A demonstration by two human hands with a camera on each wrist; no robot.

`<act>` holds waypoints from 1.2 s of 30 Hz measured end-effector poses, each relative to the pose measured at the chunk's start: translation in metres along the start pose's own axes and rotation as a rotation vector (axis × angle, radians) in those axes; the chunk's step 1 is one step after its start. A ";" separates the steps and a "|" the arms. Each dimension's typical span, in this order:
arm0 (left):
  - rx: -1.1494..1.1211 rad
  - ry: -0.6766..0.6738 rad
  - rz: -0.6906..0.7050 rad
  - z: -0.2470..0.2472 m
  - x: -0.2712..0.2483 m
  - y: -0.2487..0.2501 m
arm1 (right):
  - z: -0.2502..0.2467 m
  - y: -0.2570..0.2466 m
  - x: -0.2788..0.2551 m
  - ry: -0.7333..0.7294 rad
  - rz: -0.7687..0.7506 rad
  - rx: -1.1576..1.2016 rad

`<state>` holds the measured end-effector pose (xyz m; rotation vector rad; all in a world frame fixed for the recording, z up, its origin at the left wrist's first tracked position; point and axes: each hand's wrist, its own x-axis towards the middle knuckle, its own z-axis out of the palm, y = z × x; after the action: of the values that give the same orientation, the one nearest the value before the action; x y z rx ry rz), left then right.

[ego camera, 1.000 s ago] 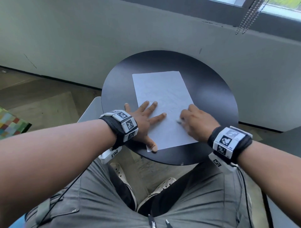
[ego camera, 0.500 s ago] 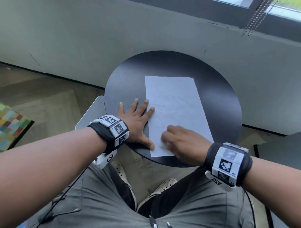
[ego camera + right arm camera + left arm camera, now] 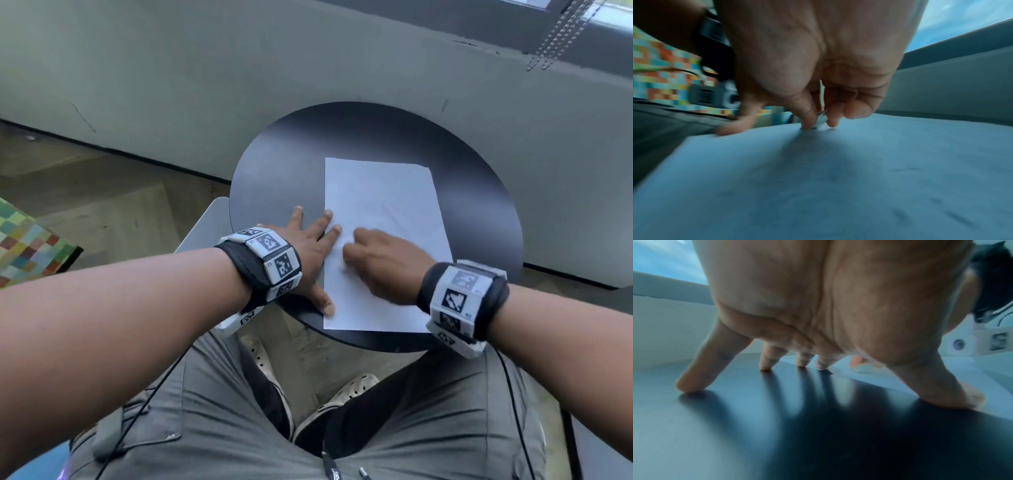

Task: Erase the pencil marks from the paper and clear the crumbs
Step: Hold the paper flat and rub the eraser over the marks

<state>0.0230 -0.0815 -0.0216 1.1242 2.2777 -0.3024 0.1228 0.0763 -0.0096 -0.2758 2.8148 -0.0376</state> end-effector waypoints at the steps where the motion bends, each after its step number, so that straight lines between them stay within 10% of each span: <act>1: 0.010 -0.003 -0.003 -0.002 0.000 0.001 | -0.005 0.010 0.004 0.042 0.091 0.017; 4: 0.027 -0.015 -0.010 -0.006 -0.001 0.002 | -0.007 0.016 0.009 0.096 0.167 -0.005; 9: 0.017 -0.035 -0.022 -0.007 0.001 0.008 | 0.009 -0.013 -0.003 0.038 -0.185 0.022; 14: 0.033 -0.013 -0.006 -0.002 0.003 0.001 | -0.001 0.024 0.032 0.162 0.255 0.073; 19: 0.027 -0.031 -0.019 -0.004 0.001 0.002 | 0.005 -0.013 0.017 0.106 -0.041 0.151; 24: 0.059 -0.039 -0.014 -0.004 0.000 0.004 | -0.003 0.026 0.036 0.187 0.278 0.057; 30: 0.016 -0.047 0.008 -0.005 0.001 0.005 | 0.004 -0.003 0.009 0.025 -0.144 0.048; 36: 0.045 -0.045 0.008 -0.004 0.001 0.005 | 0.001 0.031 0.019 0.186 0.247 0.006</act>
<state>0.0250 -0.0761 -0.0183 1.1375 2.2371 -0.3741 0.1000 0.1032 -0.0178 0.0831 3.0104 -0.0162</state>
